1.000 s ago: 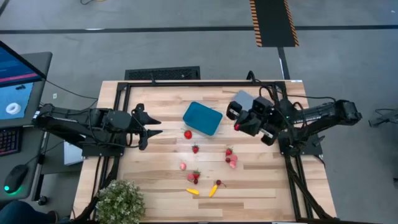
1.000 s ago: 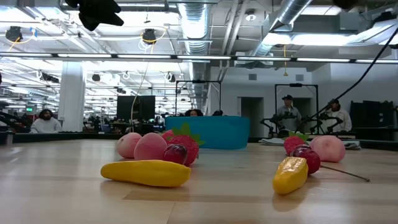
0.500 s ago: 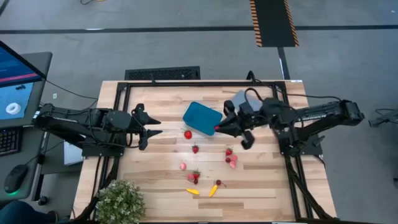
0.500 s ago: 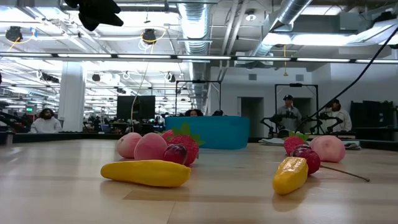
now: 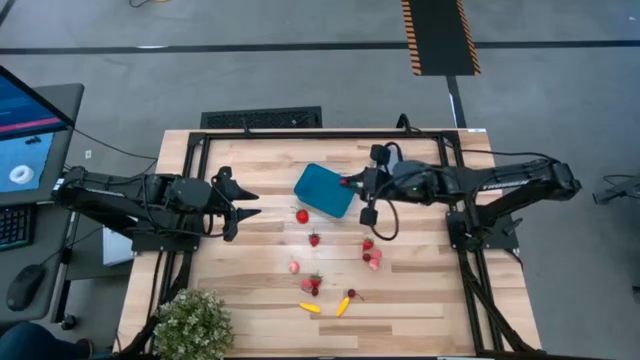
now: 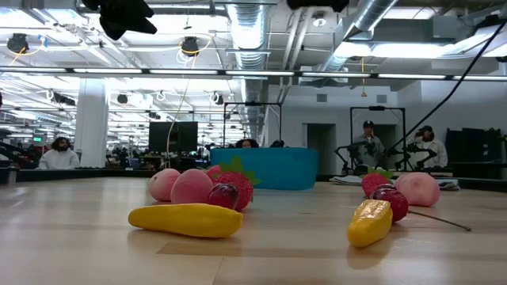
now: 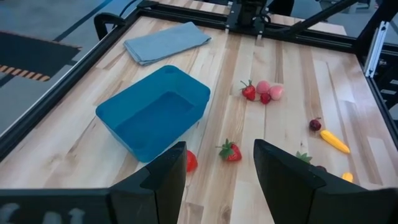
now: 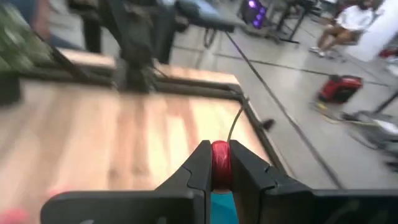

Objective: Pick and placing Produce into tupperware
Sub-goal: Put the red cherry into the blue bin

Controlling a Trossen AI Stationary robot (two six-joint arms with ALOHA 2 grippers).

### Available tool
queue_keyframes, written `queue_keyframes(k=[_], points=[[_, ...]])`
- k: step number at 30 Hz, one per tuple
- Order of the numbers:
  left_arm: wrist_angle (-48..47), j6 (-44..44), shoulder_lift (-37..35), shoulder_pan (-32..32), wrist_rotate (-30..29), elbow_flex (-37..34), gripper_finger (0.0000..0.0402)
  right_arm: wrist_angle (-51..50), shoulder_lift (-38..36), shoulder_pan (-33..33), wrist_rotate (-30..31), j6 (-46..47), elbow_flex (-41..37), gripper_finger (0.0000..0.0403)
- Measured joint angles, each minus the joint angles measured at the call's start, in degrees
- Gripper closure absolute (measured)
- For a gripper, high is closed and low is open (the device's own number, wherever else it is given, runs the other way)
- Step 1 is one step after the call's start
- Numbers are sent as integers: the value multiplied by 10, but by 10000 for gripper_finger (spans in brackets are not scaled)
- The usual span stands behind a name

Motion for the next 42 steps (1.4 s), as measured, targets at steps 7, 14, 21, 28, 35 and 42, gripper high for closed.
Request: queue_keyframes(k=[7, 14, 21, 28, 35, 42], points=[[-12, -1, 3, 0, -2, 0, 223, -41, 51, -34, 43, -46, 2, 339], [-13, -9, 7, 0, -2, 0, 223, -26, 119, -79, -61, -12, 3, 339], [-14, -11, 7, 0, -1, 0, 223, -24, 165, -120, -118, 8, 1, 339], [-14, -11, 7, 0, -1, 0, 223, -42, 216, -158, -168, 24, 1, 339], [-14, -11, 7, 0, -1, 0, 223, -39, 257, -181, -245, 57, 2, 339], [-14, -11, 7, 0, -1, 0, 223, -45, 291, -200, -287, 70, 16, 339]])
